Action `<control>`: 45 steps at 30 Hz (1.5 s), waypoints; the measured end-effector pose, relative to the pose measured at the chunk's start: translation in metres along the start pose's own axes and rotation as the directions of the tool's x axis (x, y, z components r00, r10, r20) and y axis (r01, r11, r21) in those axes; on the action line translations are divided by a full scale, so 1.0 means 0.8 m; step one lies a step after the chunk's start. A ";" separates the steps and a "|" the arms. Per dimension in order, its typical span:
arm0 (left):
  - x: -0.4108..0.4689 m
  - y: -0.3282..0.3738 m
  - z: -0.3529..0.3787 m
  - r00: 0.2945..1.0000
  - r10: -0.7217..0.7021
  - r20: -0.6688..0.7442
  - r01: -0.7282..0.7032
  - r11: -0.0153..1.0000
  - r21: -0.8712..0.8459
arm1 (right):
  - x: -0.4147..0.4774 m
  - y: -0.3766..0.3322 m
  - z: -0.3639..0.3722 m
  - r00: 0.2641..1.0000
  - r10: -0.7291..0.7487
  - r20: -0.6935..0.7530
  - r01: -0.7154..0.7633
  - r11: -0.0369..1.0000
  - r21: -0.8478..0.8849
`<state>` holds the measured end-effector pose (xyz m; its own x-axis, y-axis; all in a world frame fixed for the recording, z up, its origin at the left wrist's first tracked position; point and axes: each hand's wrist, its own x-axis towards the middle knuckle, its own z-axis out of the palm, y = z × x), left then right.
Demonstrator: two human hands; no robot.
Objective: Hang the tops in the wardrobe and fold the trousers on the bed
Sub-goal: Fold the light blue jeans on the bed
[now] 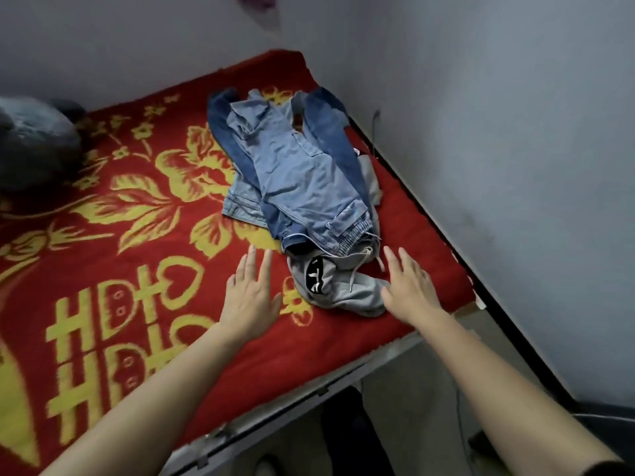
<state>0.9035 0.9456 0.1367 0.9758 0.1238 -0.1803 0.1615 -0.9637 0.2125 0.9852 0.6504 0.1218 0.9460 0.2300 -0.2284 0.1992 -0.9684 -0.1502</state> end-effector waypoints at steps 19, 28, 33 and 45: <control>0.345 0.102 0.308 0.911 -0.040 0.411 0.127 0.974 -0.187 | 0.350 0.113 0.214 1.000 -0.016 0.007 0.012 0.918 0.397; 0.354 0.111 0.353 0.960 -0.165 0.226 0.183 0.981 -0.062 | 0.398 0.111 0.255 0.997 -0.026 0.071 0.002 0.949 0.315; 0.368 0.129 0.343 0.966 -0.242 0.094 0.245 0.969 -0.024 | 0.389 0.114 0.248 0.998 -0.042 0.048 0.022 0.933 0.360; 0.291 0.026 0.192 0.961 -0.272 0.048 0.276 0.948 -0.159 | 0.261 0.036 0.171 0.991 -0.082 -0.101 0.123 0.841 0.527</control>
<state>1.1115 0.9181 -0.0486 0.8868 0.3695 -0.2775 0.4460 -0.8417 0.3044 1.1538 0.6841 -0.0614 0.9476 0.2974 -0.1167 0.1491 -0.7348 -0.6617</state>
